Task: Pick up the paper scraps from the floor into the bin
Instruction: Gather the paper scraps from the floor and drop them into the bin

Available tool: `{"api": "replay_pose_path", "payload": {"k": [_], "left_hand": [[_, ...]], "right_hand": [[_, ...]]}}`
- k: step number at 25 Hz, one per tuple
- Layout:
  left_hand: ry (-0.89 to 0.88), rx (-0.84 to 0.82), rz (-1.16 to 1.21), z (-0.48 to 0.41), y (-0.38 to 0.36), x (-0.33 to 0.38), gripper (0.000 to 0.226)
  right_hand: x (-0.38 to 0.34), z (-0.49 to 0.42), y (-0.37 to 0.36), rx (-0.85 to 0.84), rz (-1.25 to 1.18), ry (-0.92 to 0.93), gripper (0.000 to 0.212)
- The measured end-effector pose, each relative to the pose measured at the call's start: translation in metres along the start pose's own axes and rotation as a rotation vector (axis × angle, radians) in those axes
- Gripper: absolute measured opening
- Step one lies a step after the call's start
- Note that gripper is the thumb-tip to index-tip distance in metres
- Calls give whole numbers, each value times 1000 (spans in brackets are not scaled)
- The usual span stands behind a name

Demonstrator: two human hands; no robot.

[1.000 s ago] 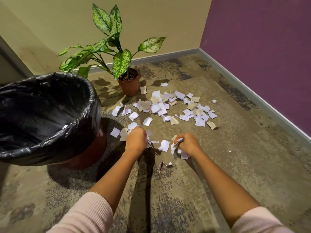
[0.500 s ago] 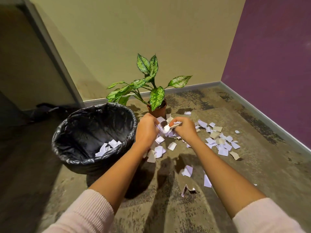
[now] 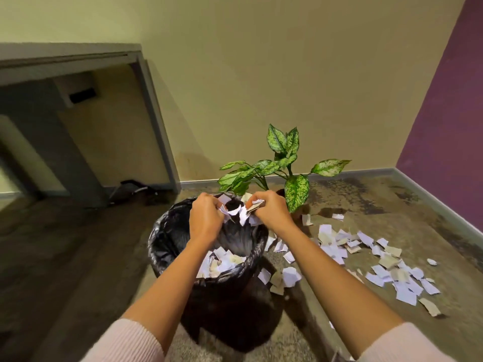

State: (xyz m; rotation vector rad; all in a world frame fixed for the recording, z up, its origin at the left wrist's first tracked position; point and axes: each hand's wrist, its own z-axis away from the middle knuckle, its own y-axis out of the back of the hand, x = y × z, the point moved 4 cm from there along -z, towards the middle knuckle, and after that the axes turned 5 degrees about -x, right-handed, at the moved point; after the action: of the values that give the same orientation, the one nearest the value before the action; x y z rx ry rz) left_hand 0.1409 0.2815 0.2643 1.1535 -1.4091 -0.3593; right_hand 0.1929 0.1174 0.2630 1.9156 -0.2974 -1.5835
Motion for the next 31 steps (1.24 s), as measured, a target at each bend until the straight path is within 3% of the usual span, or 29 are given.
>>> {"api": "replay_pose_path", "payload": {"k": [7,10,13,18,24,31], "left_hand": [[88,-106,-156,0,1,-64,26],[99,-136,-218,3,0,-74,31],[96,-131,-213,3,0,-76,33],[-9,-97,-199,5,0,-57,34],[-213,-101,-319,8,-11,4,38],[-434,-90,-292,31,-52,91,37]], "right_hand": [[-5,-22,-76,-240,205,17,38],[-1,-21,-91,-312,243,15,30],[0,-20,-94,-335,272,42,39],[-5,-15,-77,-277,307,119,51],[-3,2,-29,-105,313,206,50],[43,26,50,115,307,106,43]]}}
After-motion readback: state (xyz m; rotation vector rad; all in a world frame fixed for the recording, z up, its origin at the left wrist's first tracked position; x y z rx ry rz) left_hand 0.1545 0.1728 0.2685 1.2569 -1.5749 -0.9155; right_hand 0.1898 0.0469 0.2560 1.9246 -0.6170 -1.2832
